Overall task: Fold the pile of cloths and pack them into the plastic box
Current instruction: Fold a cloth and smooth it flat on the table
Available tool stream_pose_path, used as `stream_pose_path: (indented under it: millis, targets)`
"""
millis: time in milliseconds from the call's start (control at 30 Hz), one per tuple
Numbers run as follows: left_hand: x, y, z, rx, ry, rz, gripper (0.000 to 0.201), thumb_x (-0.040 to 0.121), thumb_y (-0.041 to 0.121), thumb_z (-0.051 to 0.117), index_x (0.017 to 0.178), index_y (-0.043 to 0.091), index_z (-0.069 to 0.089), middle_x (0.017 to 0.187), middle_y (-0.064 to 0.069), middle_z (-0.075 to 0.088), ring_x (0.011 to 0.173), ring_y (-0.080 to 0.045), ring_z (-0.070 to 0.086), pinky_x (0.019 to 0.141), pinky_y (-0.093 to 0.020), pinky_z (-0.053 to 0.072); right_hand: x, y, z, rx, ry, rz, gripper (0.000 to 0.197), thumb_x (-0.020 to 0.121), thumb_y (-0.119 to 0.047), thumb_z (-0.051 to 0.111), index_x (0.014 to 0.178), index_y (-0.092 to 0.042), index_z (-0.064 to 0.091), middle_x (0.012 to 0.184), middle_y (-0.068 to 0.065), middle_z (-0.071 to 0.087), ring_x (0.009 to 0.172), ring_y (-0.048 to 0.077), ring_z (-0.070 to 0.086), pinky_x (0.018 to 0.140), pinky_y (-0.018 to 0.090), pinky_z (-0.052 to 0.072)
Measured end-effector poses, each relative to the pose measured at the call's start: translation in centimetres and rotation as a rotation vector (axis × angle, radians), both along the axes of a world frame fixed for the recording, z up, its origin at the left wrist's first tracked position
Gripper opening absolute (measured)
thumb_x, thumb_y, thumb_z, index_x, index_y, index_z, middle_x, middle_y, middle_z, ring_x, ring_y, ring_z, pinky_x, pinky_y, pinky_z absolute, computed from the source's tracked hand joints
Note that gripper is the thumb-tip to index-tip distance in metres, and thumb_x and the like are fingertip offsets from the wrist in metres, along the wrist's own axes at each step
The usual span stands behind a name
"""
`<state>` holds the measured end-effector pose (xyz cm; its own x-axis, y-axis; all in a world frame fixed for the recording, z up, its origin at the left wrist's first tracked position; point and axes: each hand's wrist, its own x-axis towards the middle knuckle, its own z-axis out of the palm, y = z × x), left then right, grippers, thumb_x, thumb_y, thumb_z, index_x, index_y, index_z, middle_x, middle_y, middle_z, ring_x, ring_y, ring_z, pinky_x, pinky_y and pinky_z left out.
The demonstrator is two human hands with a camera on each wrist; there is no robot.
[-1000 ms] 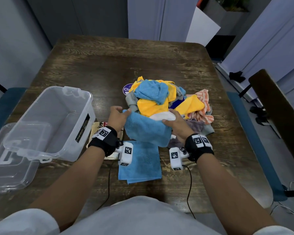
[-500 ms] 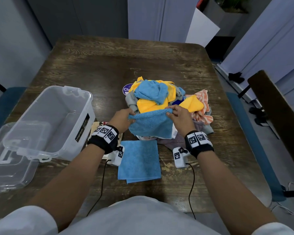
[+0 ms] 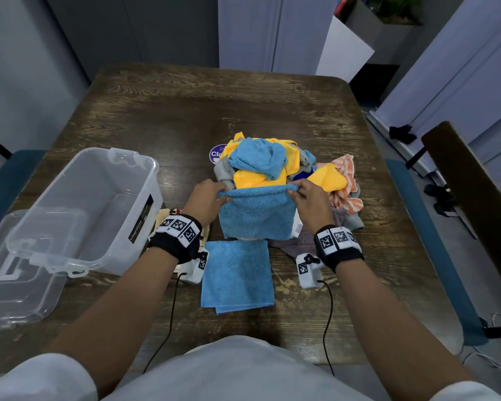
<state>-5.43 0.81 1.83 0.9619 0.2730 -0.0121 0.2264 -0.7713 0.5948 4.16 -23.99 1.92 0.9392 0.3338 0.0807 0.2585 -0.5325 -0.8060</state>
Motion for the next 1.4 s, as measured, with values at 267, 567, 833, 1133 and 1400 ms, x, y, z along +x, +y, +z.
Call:
stream_pose_path:
  millis: [267,567,833,1133,1400]
  targets:
    - [-0.6,-1.4,0.3,-0.346,-0.148,0.118,0.011,0.104,0.022,0.05,0.1,0.017,0.058,0.087,0.008,0.059,0.079,-0.006,0.055,0.066,-0.024,0.041,-1.3,0.5,-0.2,0.072,-0.067,0.024,0.013,0.107,-0.02,0.045,0.113,-0.012,0.052,0.103,0.002,0.052,0.09,0.006,0.046,0.077,0.025,0.036]
    - [-3.2,-4.7,-2.5,-0.359,-0.214,0.334,0.024,0.108,0.03,0.039,0.108,0.006,0.039,0.071,-0.003,0.05,0.062,-0.019,0.049,0.058,-0.036,0.038,-4.6,3.0,-3.6,0.065,0.006,-0.192,0.025,0.109,-0.034,0.031,0.122,-0.019,0.046,0.068,-0.001,0.047,0.061,0.021,0.048,0.057,0.035,0.033]
    - [-7.1,-5.3,-8.1,-0.33,0.131,0.42,0.017,0.108,0.031,0.03,0.109,0.014,0.029,0.082,-0.013,0.057,0.078,-0.035,0.06,0.075,-0.05,0.052,-8.2,2.6,-8.9,-0.144,0.17,-0.073,0.02,0.11,-0.031,0.028,0.111,-0.016,0.042,0.062,0.002,0.041,0.051,0.018,0.039,0.047,0.031,0.022]
    - [-9.7,-7.0,-13.0,-0.482,0.417,0.471,0.04,0.108,0.032,0.031,0.145,0.019,0.022,0.127,-0.024,0.055,0.115,-0.042,0.056,0.101,-0.053,0.044,-11.4,0.4,-13.5,-0.276,0.408,-0.079,0.019,0.109,-0.029,0.028,0.111,-0.017,0.043,0.077,0.006,0.055,0.066,0.02,0.053,0.056,0.032,0.034]
    - [-5.1,-4.6,-14.0,-0.331,0.409,0.5,0.021,0.108,0.034,0.032,0.115,0.014,0.033,0.076,-0.002,0.051,0.083,-0.035,0.059,0.073,-0.041,0.042,-7.0,1.6,-15.1,-0.178,0.534,-0.071,0.035,0.105,-0.047,0.038,0.111,-0.013,0.034,0.078,0.001,0.05,0.068,0.024,0.05,0.064,0.035,0.035]
